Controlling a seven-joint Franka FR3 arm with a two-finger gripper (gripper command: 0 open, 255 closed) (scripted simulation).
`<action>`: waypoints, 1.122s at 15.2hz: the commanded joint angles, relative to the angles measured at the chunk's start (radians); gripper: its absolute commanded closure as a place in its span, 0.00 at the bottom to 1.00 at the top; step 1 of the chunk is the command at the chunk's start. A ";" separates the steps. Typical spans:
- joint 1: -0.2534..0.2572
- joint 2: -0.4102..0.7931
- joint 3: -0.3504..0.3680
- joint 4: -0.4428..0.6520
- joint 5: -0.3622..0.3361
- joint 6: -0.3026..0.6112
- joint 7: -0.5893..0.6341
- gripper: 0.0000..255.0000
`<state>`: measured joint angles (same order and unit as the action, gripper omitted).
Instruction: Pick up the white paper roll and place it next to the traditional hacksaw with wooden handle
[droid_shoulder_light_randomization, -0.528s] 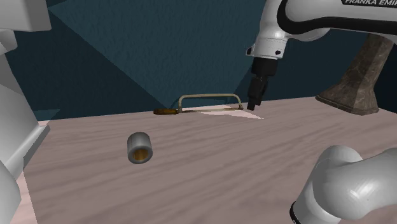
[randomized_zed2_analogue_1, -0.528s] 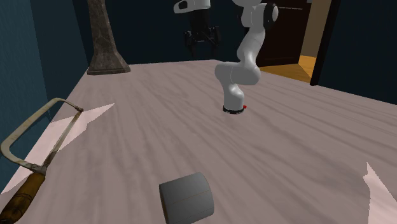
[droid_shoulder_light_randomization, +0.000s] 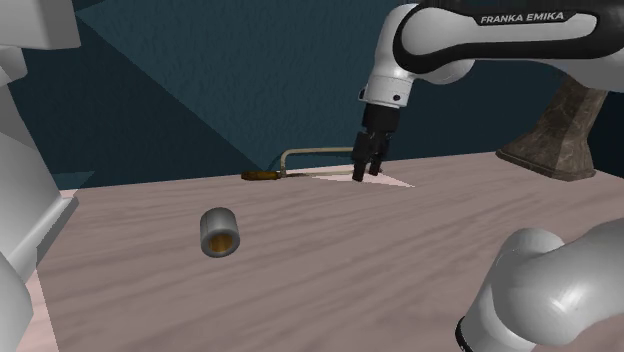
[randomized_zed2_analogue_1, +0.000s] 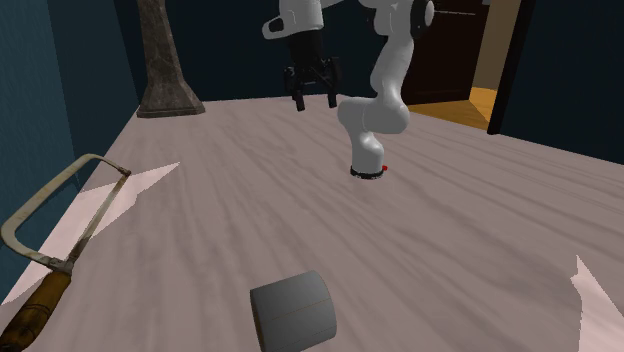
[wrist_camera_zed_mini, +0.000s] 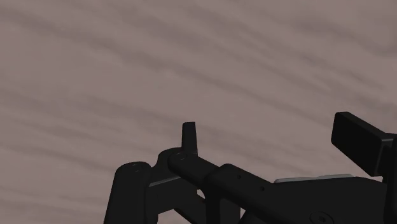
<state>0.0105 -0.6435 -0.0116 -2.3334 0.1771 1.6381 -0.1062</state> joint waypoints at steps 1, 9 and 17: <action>0.008 0.057 0.015 0.002 0.034 0.065 0.024 0.00; 0.037 0.309 0.052 0.079 0.146 0.276 0.085 0.00; 0.064 0.583 0.078 0.241 0.246 0.431 0.127 0.00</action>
<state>0.0706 -0.0959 0.0627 -2.1121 0.4097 2.0465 0.0168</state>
